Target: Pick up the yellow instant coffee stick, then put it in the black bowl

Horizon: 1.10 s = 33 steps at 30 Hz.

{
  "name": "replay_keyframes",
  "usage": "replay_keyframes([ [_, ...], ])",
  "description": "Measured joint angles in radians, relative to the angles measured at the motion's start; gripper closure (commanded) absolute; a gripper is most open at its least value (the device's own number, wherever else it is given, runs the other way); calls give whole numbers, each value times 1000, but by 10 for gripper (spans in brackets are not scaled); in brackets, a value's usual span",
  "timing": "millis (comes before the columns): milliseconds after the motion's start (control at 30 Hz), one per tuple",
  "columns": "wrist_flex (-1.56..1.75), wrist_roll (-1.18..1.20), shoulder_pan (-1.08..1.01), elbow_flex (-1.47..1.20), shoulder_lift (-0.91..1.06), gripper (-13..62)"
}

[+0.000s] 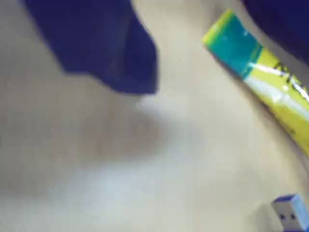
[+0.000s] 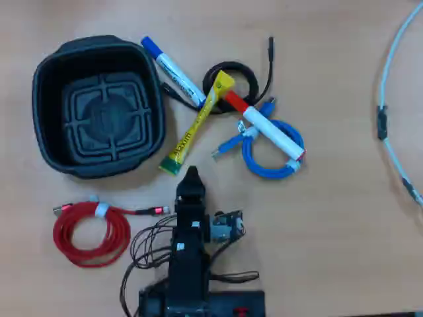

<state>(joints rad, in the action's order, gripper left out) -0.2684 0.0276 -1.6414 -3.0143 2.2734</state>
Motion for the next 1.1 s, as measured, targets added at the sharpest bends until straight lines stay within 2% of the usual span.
replay_keyframes([
  [700,-9,0,15,21,0,-33],
  [900,-319,-5,67,242,0,-40],
  [1100,-551,-107,83,359,0,-32],
])
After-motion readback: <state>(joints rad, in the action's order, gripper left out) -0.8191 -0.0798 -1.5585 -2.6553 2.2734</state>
